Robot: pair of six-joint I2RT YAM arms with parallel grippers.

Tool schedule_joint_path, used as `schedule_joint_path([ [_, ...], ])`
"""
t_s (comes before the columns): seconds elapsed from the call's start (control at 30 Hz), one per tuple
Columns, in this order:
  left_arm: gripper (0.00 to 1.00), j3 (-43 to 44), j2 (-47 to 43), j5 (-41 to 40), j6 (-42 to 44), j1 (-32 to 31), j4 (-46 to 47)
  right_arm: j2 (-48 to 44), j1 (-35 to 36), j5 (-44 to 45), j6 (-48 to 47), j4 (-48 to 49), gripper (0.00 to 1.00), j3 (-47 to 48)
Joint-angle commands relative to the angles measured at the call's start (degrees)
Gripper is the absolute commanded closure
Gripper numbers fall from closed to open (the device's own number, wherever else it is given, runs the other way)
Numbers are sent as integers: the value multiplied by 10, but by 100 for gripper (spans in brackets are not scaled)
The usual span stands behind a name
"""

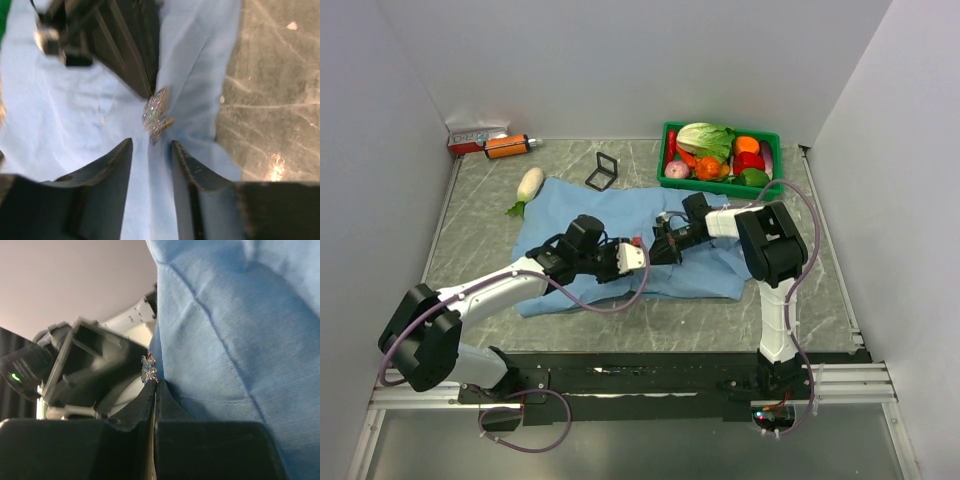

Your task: Remove the brooch from the garment

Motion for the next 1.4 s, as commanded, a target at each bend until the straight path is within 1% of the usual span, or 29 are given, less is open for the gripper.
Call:
schedule_joint_path([
  [0.0, 54, 35, -22, 19, -111, 33, -33, -30, 0, 18, -281, -235, 100, 117],
  [0.03, 52, 37, -23, 25, -134, 44, -38, -33, 2, 39, -404, -321, 100, 142],
  [0.07, 51, 43, -23, 41, -157, 51, -40, -34, 3, 52, -446, -346, 100, 170],
  [0.1, 49, 46, -21, 53, -207, 58, -44, -37, 3, 57, -483, -360, 100, 178],
  [0.13, 47, 50, -17, 64, -232, 73, -52, -41, 3, 62, -525, -367, 100, 182],
  [0.17, 47, 58, -5, 79, -254, 80, -59, -44, 2, 65, -540, -366, 100, 180],
  [0.2, 48, 61, 2, 103, -306, 87, -60, -49, 3, 68, -553, -363, 100, 176],
  [0.23, 50, 64, 9, 124, -334, 106, -57, -64, 3, 70, -568, -350, 100, 169],
  [0.27, 51, 68, 26, 142, -362, 116, -53, -75, 7, 77, -570, -315, 100, 148],
  [0.3, 52, 66, 32, 157, -432, 124, -42, -87, 7, 95, -573, -292, 100, 135],
  [0.33, 53, 59, 35, 191, -464, 145, 4, -110, 11, 106, -573, -274, 100, 122],
  [0.37, 54, 36, 31, 206, -499, 154, 38, -118, 18, 115, -575, -260, 100, 104],
  [0.4, 55, 25, 30, 226, -552, 162, 66, -125, 20, 123, -579, -244, 100, 96],
  [0.43, 57, 19, 30, 250, -568, 170, 88, -135, 23, 138, -577, -235, 100, 90],
  [0.5, 59, 19, 38, 265, -570, 171, 98, -144, 26, 144, -563, -196, 100, 67],
  [0.53, 61, 22, 42, 284, -568, 176, 98, -151, 26, 144, -536, -179, 100, 58],
  [0.6, 64, 31, 66, 309, -570, 182, 98, -155, 29, 149, -516, -160, 100, 41],
  [0.63, 68, 45, 78, 323, -568, 184, 91, -159, 29, 151, -495, -137, 100, 37],
  [0.67, 69, 50, 96, 340, -568, 185, 88, -161, 30, 155, -485, -126, 100, 28],
  [0.73, 70, 51, 103, 353, -567, 184, 97, -165, 31, 161, -455, -94, 100, 21],
  [0.87, 71, 59, 116, 364, -554, 184, 77, -166, 31, 165, -415, -60, 100, 5],
  [1.0, 73, 57, 122, 380, -549, 184, 73, -167, 31, 164, -401, -51, 100, 1],
  [1.07, 76, 58, 124, 379, -539, 184, 73, -164, 31, 169, -399, -53, 100, 4],
  [1.13, 79, 60, 126, 377, -524, 183, 47, -159, 31, 175, -394, -51, 100, 8],
  [1.2, 79, 61, 133, 379, -503, 182, 37, -159, 32, 177, -388, -41, 100, 9],
  [1.37, 77, 57, 142, 384, -516, 174, 46, -156, 31, 187, -380, -38, 100, 19],
])
